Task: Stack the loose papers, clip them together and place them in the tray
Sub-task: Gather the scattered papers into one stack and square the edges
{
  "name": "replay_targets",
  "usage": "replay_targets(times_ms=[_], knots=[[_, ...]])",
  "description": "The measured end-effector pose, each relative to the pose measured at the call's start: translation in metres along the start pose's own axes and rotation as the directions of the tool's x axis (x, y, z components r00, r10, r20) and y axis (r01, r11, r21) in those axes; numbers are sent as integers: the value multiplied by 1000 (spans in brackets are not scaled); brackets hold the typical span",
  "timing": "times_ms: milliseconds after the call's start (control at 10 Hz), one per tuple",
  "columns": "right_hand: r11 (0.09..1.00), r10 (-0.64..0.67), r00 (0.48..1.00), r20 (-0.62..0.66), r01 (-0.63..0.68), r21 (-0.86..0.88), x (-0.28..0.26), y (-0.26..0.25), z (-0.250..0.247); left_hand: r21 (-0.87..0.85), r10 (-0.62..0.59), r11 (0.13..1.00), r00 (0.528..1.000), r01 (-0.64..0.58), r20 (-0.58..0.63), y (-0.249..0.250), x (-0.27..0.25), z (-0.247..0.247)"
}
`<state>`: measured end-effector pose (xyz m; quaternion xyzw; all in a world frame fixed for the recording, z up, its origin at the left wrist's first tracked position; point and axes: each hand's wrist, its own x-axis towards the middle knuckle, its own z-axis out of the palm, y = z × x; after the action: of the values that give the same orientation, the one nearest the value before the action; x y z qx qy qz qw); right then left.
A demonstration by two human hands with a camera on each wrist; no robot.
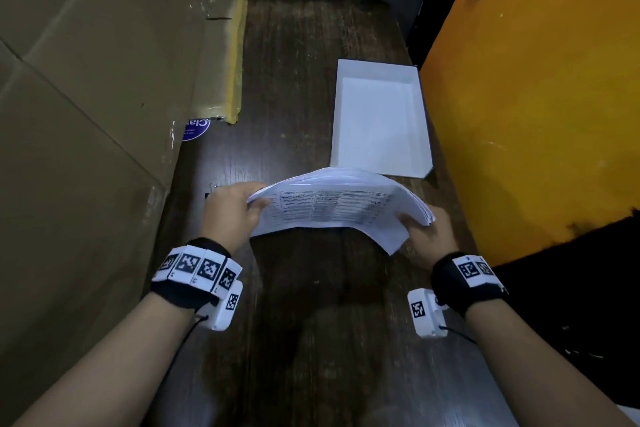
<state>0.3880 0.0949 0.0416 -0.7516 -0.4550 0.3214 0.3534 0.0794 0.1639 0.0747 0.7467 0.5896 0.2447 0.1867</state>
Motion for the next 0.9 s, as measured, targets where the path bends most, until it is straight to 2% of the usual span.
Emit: replay_targets(times_ms=[100,200,300,400,500,600,700,800,900], knots=[[1000,27,999,18,-28,7,5,5,0,24,41,999,998,-42,50,0,-3,-4],[979,58,988,141,-28,-203,7,7,3,157,-25,988,978,-8,206,1,-2,-6],[984,-2,997,83,17,-175,17,-9,-6,143,-94,988,961,58,259,5,12,-17],[974,-70,989,133,96,-206,38,-36,-23,34,-145,989,915,143,378,7,28,-40],[925,-84,968,237,164,-342,56,-65,-46,98,-148,989,803,112,578,10,37,-57],[823,-130,900,416,332,-462,67,-95,-59,-33,-83,990,747,139,660,29,40,-52],[694,-158,811,563,497,-521,62,-123,-52,-403,159,906,779,129,606,66,36,-31],[647,-178,746,642,580,-495,56,-137,-39,-545,229,832,833,102,504,97,28,-12],[792,-310,797,518,519,-323,53,-128,-45,-559,50,800,903,220,427,91,28,-6]])
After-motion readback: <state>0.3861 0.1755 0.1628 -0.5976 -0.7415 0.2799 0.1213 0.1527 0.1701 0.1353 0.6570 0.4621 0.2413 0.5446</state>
